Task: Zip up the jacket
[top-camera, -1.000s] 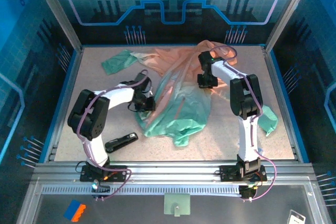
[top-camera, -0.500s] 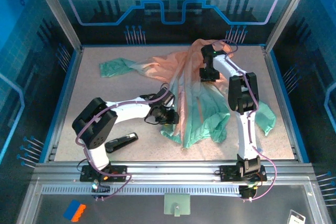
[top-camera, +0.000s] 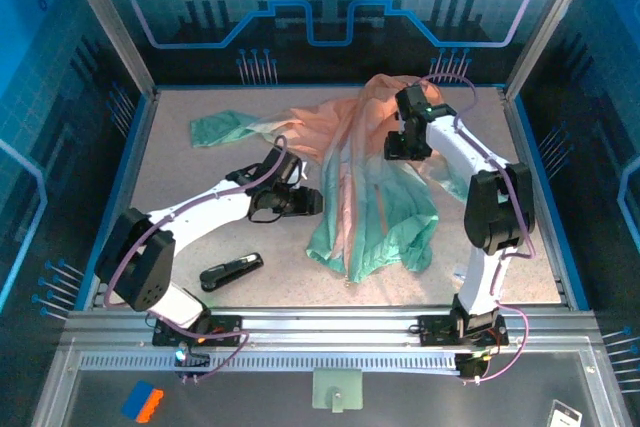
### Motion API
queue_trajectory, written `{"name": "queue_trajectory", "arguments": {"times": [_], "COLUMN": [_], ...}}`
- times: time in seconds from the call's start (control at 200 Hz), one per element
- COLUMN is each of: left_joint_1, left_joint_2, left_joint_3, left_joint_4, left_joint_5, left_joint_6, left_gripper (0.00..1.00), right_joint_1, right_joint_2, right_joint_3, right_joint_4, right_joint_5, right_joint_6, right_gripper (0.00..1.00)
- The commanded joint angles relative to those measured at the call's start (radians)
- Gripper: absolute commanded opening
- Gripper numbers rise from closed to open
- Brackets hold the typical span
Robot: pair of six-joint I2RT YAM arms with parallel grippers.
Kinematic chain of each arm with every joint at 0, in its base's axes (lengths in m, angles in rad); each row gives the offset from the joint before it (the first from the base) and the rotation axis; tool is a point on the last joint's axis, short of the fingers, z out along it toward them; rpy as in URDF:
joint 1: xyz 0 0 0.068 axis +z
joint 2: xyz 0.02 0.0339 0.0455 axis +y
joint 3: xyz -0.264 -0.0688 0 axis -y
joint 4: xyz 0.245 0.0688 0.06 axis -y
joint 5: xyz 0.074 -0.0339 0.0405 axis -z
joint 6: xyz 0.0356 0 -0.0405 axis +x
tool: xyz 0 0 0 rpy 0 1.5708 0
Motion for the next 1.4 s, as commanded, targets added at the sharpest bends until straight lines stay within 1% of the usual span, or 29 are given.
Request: {"name": "queue_trajectory", "arguments": {"times": [0.0, 0.055, 0.125, 0.235, 0.295, 0.4, 0.455, 0.515, 0.57, 0.605, 0.665, 0.745, 0.88, 1.071, 1.191, 1.236, 1.326, 1.396], "left_joint_1": [0.079, 0.115, 0.148, 0.178, 0.186, 0.206, 0.22, 0.238, 0.26, 0.275, 0.298, 0.319, 0.361, 0.452, 0.507, 0.529, 0.561, 0.579], "left_joint_2": [0.05, 0.1, 0.199, 0.416, 0.538, 0.754, 0.865, 0.979, 1.058, 1.083, 1.093, 1.058, 0.964, 0.822, 0.714, 0.679, 0.63, 0.603], "left_joint_3": [0.057, 0.125, 0.256, 0.543, 0.7, 0.964, 1.113, 1.274, 1.379, 1.405, 1.386, 1.294, 1.077, 0.775, 0.598, 0.537, 0.478, 0.449], "left_joint_4": [-0.046, -0.035, -0.04, -0.106, -0.136, -0.19, -0.253, -0.322, -0.367, -0.37, -0.345, -0.302, -0.246, -0.186, -0.133, -0.091, -0.105, -0.105], "left_joint_5": [0.037, 0.045, 0.044, 0.019, 0.013, -0.002, -0.022, -0.01, 0.007, 0.026, 0.044, 0.035, 0.012, 0.015, -0.004, 0.028, 0.0, 0.003], "left_joint_6": [0.066, 0.072, 0.076, 0.057, 0.043, -0.02, -0.071, -0.118, -0.168, -0.195, -0.235, -0.247, -0.255, -0.274, -0.25, -0.245, -0.23, -0.22], "left_gripper": [0.48, 0.47, 0.46, 0.43, 0.43, 0.43, 0.43, 0.43, 0.42, 0.42, 0.42, 0.42, 0.43, 0.43, 0.43, 0.43, 0.43, 0.43], "right_joint_1": [0.009, 0.017, 0.029, 0.037, 0.036, 0.031, 0.021, 0.008, -0.008, -0.017, -0.027, -0.039, -0.046, -0.042, -0.013, 0.006, 0.049, 0.083], "right_joint_2": [0.032, 0.034, 0.044, 0.078, 0.089, 0.1, 0.106, 0.111, 0.112, 0.113, 0.117, 0.121, 0.112, 0.071, 0.034, 0.021, -0.007, -0.031], "right_joint_3": [-0.018, -0.032, -0.046, -0.043, -0.047, -0.057, -0.059, -0.064, -0.069, -0.072, -0.08, -0.098, -0.149, -0.24, -0.301, -0.322, -0.36, -0.395], "right_joint_4": [0.03, 0.052, 0.071, 0.071, 0.071, 0.07, 0.064, 0.063, 0.063, 0.063, 0.064, 0.068, 0.093, 0.133, 0.153, 0.158, 0.162, 0.174], "right_joint_5": [-0.03, -0.03, -0.031, -0.045, -0.051, -0.048, -0.048, -0.058, -0.066, -0.069, -0.074, -0.085, -0.105, -0.136, -0.135, -0.133, -0.123, -0.119], "right_joint_6": [0.047, 0.067, 0.087, 0.109, 0.118, 0.12, 0.122, 0.128, 0.134, 0.136, 0.14, 0.144, 0.162, 0.186, 0.197, 0.202, 0.215, 0.229], "right_gripper": [0.49, 0.48, 0.48, 0.47, 0.47, 0.47, 0.47, 0.47, 0.47, 0.47, 0.47, 0.46, 0.46, 0.44, 0.43, 0.43, 0.43, 0.43]}}
